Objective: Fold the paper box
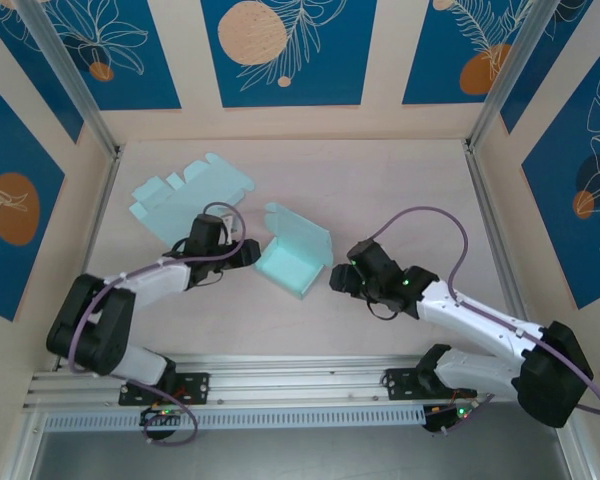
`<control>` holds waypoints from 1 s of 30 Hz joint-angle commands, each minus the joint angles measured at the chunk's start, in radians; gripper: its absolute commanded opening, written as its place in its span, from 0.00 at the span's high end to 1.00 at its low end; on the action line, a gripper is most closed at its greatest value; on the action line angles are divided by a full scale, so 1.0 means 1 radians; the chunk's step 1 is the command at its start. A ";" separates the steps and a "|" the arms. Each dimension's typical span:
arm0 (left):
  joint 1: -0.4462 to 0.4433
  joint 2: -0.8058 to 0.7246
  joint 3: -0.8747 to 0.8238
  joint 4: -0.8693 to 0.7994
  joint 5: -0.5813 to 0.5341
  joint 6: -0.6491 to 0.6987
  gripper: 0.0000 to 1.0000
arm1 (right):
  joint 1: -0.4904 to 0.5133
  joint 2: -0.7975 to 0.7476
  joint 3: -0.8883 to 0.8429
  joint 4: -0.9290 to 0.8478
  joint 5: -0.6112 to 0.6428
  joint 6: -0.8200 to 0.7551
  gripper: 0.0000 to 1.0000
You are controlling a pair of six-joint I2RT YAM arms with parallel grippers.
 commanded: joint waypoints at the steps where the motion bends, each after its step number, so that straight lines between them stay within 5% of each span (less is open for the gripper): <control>1: 0.003 0.053 0.027 0.075 0.095 -0.020 0.43 | 0.023 0.019 -0.024 0.117 -0.043 0.100 0.38; 19: -0.112 0.038 -0.125 0.261 0.155 -0.213 0.46 | -0.026 0.447 0.215 0.235 -0.108 -0.101 0.38; 30: -0.216 -0.181 -0.202 0.162 -0.022 -0.256 0.42 | -0.102 0.543 0.331 0.183 -0.136 -0.225 0.38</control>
